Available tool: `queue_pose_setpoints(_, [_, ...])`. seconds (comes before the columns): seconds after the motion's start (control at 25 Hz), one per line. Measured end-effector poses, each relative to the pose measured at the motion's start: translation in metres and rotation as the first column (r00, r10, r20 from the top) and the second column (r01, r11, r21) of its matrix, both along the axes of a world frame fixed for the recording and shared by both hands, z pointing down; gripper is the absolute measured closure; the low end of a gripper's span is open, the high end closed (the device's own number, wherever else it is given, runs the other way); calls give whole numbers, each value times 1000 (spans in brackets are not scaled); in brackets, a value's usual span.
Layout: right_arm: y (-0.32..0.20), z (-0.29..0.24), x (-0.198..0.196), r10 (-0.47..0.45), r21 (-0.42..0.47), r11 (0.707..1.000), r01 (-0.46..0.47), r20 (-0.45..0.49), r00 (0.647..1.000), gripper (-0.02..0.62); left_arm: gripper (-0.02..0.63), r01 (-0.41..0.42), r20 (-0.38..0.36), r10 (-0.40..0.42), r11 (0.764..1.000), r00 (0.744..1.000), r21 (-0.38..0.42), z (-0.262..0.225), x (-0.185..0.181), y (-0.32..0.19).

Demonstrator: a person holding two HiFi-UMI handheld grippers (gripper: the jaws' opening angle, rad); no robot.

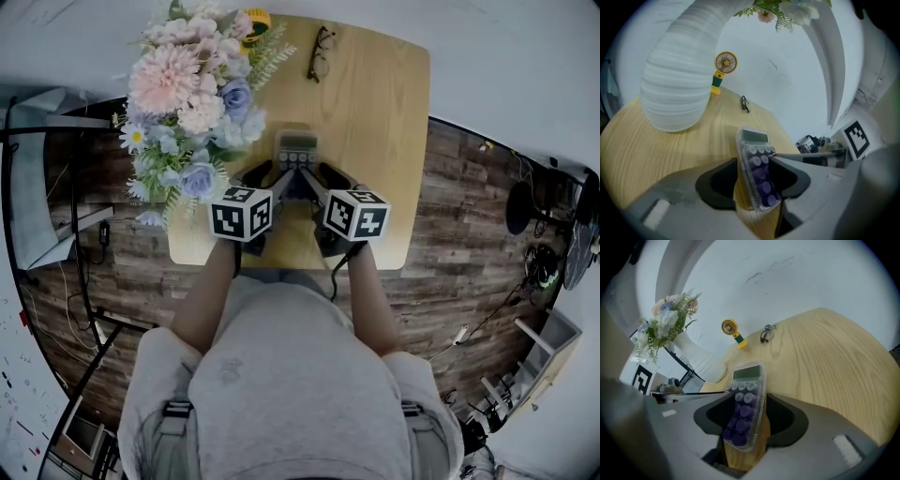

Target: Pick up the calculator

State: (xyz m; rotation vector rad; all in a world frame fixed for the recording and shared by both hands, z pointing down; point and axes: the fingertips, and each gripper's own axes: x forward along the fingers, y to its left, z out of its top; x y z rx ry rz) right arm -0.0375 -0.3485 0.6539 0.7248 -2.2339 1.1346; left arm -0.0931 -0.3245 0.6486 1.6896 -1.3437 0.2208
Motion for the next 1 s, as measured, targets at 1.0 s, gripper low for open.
queue_pose_setpoints(1.0, [-6,-42,3,55,141,988,-63,56,997,403,414,-74,84,66,992,994,100,-35,11,-11])
